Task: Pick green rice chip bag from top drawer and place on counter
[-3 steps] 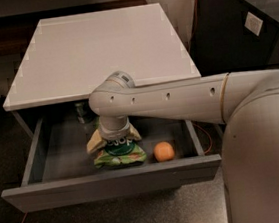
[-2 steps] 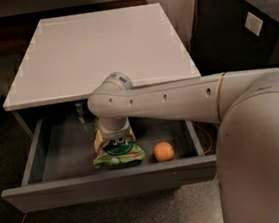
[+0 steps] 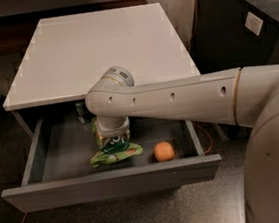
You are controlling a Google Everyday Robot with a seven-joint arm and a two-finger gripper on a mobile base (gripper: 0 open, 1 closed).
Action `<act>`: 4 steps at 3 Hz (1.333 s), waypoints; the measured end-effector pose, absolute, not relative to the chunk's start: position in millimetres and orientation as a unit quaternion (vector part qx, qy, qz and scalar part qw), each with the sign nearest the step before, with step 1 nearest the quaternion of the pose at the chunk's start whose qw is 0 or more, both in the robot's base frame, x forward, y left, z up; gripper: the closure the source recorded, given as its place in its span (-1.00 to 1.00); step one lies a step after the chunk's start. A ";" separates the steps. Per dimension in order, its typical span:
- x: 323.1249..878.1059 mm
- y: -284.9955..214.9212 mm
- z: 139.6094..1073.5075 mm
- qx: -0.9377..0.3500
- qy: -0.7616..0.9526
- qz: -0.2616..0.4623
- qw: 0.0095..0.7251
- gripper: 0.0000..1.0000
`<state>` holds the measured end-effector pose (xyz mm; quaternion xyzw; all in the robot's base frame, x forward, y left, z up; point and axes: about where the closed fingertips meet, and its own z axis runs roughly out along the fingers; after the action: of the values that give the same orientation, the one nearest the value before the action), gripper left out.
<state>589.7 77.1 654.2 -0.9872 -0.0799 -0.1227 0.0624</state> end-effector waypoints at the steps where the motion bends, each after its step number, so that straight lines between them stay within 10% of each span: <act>1: 576.7 82.9 690.0 -0.983 -0.076 -0.140 0.090 0.91; 4: 533.1 89.8 790.2 -0.979 -0.113 -0.090 0.147 1.00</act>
Offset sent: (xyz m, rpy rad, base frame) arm -0.0421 0.0102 0.1160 0.1268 -0.0462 0.0196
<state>533.1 89.8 790.2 -0.9785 -0.1130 -0.0905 0.1469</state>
